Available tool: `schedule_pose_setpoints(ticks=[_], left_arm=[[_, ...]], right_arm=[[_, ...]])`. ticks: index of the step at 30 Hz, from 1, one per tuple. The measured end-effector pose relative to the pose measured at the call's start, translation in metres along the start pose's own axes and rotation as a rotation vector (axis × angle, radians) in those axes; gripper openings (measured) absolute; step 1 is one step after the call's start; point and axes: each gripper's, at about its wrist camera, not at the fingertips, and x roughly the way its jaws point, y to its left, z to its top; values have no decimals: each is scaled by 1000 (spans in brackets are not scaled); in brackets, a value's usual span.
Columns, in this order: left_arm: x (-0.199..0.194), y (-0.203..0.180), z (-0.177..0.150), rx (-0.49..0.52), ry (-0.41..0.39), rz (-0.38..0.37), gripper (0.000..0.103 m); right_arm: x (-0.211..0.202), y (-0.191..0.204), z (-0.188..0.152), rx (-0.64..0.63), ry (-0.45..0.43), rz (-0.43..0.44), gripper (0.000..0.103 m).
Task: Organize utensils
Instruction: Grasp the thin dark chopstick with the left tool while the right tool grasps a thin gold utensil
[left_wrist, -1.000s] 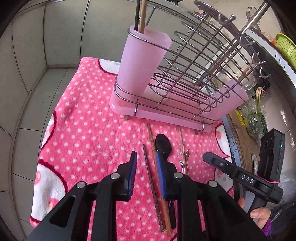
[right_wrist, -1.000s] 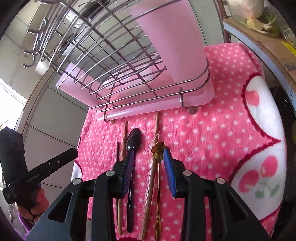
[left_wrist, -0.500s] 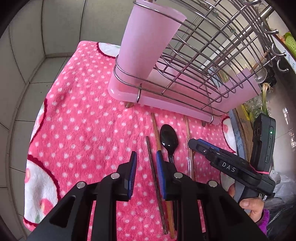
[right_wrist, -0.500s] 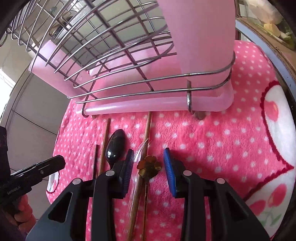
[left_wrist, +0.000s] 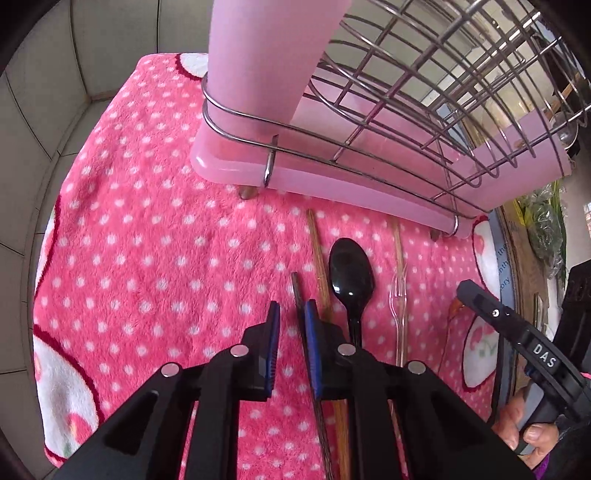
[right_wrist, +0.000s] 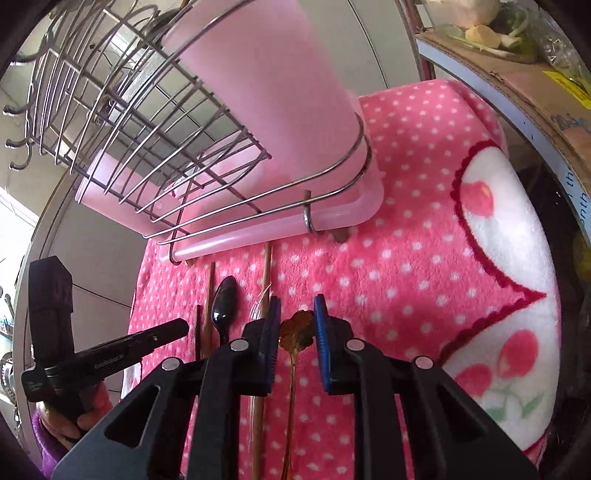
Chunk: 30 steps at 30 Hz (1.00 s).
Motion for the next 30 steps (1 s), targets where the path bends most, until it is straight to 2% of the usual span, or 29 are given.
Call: schedule_pose_setpoints(ticks=[6,12,14,20,25,30], left_arm=[[19,-13,6,25,37,36,9],[26,-27,12,54,48,75,11],[29,-34,13,83,36,94,8],[14,-25,6,39,-11,36,5],[-8,-17,1,38,-67,-11,5],[-23,-15,-2,45,-97,-44,5]], right_arm=[[-6,-8,8,4,-15,-16,18],[8,-8,11,9,54,-44,18],[7,-9,10,13,53,-31,19],[-4,-14,12,26,28,-48,20],[5,-20,8,45,74,-51,20],[21,-11,5,-14,94,-127,20]])
